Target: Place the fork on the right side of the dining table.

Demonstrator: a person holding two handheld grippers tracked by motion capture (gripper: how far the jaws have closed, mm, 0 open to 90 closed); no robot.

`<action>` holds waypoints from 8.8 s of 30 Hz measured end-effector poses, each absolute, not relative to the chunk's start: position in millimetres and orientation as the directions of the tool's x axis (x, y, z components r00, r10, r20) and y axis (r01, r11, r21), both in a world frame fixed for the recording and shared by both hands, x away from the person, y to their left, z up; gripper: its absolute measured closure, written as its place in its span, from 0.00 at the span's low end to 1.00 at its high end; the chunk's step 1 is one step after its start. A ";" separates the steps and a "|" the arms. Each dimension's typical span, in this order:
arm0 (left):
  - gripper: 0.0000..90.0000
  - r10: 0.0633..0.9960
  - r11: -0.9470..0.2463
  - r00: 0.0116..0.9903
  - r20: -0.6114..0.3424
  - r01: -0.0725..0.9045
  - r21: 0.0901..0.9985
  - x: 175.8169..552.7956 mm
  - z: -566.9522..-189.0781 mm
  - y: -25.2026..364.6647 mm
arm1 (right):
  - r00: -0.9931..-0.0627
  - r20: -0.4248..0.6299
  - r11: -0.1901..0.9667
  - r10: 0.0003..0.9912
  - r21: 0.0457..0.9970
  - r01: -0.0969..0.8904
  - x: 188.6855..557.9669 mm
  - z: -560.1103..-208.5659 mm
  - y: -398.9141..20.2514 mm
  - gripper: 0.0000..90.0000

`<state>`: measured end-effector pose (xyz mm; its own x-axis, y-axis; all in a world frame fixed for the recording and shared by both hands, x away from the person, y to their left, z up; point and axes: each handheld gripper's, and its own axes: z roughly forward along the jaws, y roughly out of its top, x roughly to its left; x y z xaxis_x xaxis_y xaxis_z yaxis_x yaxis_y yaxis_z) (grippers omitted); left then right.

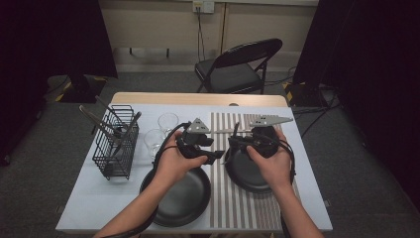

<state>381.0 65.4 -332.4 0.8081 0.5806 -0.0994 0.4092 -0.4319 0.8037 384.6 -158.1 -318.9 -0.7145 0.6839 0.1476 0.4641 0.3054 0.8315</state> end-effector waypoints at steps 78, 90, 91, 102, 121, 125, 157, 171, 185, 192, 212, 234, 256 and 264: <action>0.97 0.676 -0.363 0.717 -0.168 0.523 0.771 380.1 -368.3 49.3 | -0.733 0.170 0.223 0.658 0.886 0.406 382.3 -295.8 -141.9 0.87; 0.78 0.622 -0.379 0.762 -0.182 0.496 0.781 373.4 -364.9 50.8 | -0.750 0.162 0.234 0.641 0.890 0.392 380.4 -297.2 -148.9 0.87; 0.76 0.614 -0.381 0.767 -0.186 0.494 0.782 372.5 -364.6 50.9 | -0.752 0.164 0.234 0.638 0.889 0.393 380.1 -297.3 -150.4 0.87; 0.53 0.554 -0.437 0.815 -0.168 0.457 0.774 365.8 -361.6 58.6 | -0.766 0.157 0.250 0.623 0.888 0.385 374.7 -305.3 -166.2 0.87; 0.30 0.541 -0.432 0.815 -0.209 0.482 0.762 360.9 -367.6 80.2 | -0.795 0.177 0.260 0.580 0.885 0.386 360.1 -316.6 -177.9 0.87; 0.26 0.547 -0.434 0.811 -0.208 0.487 0.758 360.8 -370.5 85.1 | -0.799 0.183 0.259 0.572 0.884 0.388 356.2 -319.8 -179.7 0.87; 0.20 0.553 -0.432 0.797 -0.242 0.523 0.735 357.3 -386.1 103.7 | -0.822 0.205 0.275 0.531 0.876 0.396 332.2 -339.4 -184.4 0.87; 0.21 0.548 -0.431 0.800 -0.245 0.521 0.736 358.4 -388.6 103.8 | -0.828 0.207 0.291 0.522 0.869 0.401 324.8 -343.8 -187.0 0.87; 0.21 0.544 -0.442 0.802 -0.246 0.523 0.729 360.4 -390.7 100.7 | -0.828 0.219 0.282 0.516 0.870 0.405 319.3 -351.6 -194.0 0.87; 0.21 0.539 -0.445 0.805 -0.248 0.522 0.727 361.2 -393.1 97.9 | -0.833 0.216 0.284 0.509 0.872 0.399 313.8 -353.7 -201.5 0.87; 0.22 0.519 -0.465 0.820 -0.241 0.508 0.725 364.1 -393.1 86.9 | -0.810 0.229 0.271 0.540 0.864 0.425 302.4 -362.3 -226.7 0.86; 0.22 0.517 -0.480 0.823 -0.237 0.508 0.716 364.5 -393.2 83.8 | -0.793 0.242 0.263 0.559 0.855 0.446 300.4 -367.1 -237.4 0.84; 0.22 0.503 -0.488 0.831 -0.239 0.501 0.715 364.9 -394.2 77.7 | -0.766 0.250 0.253 0.592 0.845 0.471 300.5 -374.1 -249.7 0.85; 0.22 0.502 -0.489 0.831 -0.238 0.500 0.714 364.7 -393.9 77.1 | -0.757 0.252 0.249 0.602 0.842 0.479 299.4 -376.5 -252.1 0.85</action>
<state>364.7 77.1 -393.9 0.8312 0.5024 -0.2383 0.5004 -0.4891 0.7144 299.4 -252.1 -376.5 -0.7574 0.6022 0.2524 0.4788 0.2493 0.8418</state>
